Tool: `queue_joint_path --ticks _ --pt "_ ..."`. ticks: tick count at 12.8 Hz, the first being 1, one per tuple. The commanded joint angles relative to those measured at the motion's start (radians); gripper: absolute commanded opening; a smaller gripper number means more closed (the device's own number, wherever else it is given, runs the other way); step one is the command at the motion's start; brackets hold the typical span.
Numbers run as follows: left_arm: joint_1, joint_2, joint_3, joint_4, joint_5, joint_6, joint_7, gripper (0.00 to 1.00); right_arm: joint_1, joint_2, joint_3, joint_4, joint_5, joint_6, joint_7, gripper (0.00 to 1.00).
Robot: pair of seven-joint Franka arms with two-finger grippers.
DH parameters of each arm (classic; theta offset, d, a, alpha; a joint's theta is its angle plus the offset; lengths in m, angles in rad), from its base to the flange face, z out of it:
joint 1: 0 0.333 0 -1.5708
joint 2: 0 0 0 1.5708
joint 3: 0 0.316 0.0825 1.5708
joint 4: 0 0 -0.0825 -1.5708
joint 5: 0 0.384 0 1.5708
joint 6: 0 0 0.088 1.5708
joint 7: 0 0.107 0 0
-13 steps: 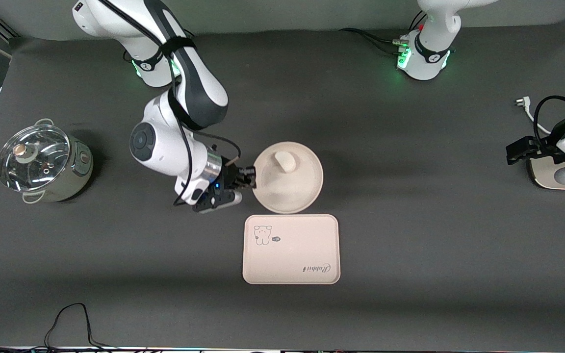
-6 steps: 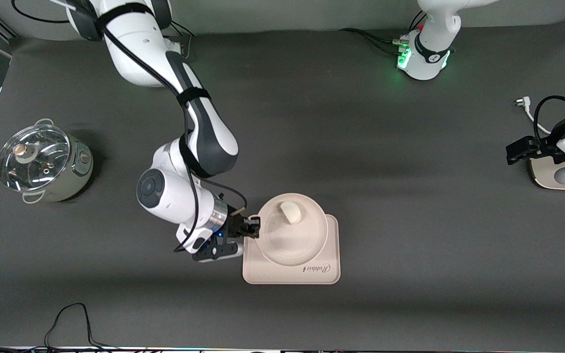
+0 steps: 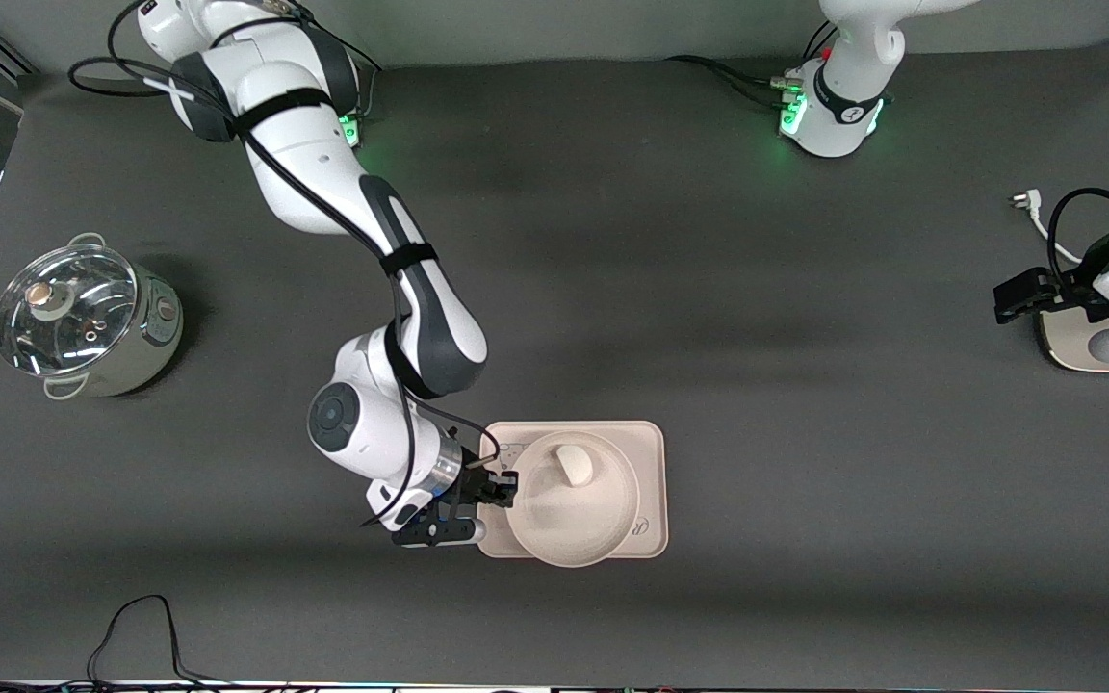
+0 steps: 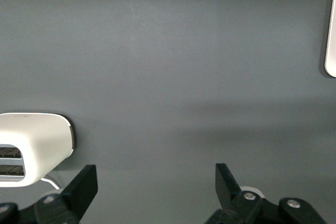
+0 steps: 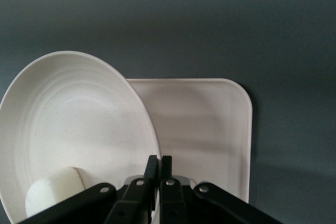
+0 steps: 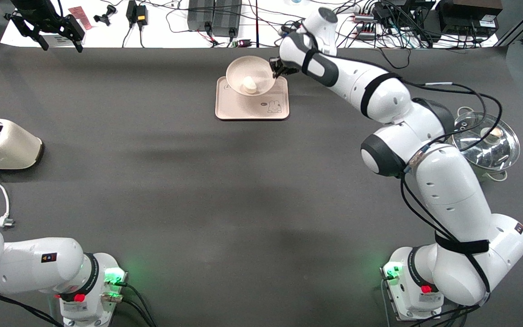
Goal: Place bun in plate and plate on tray
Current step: 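Lower the plate onto the tray and open the right gripper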
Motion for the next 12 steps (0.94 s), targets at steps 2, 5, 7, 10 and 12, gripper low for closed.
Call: queue_joint_path --ticks 2,5,7,10,12 --pt "-0.001 0.002 0.003 0.013 -0.01 -0.003 0.014 1.0 -0.023 0.074 0.043 0.057 -0.004 0.022 0.028 0.0" --pt "-0.003 0.002 0.003 0.015 -0.01 -0.003 0.013 1.0 -0.021 0.075 0.044 0.045 -0.005 0.024 0.03 0.22" --pt "-0.003 0.002 0.003 0.015 -0.01 -0.003 0.013 1.0 -0.02 0.068 0.044 0.043 -0.007 0.021 0.035 1.0" --pt "-0.003 0.002 0.003 0.015 -0.012 -0.003 0.013 1.0 -0.023 0.007 0.04 0.043 -0.005 -0.052 0.044 1.0" --pt "0.0 0.002 0.003 0.013 -0.01 -0.003 0.013 1.0 -0.035 -0.079 0.034 0.036 -0.016 -0.158 0.103 1.0"
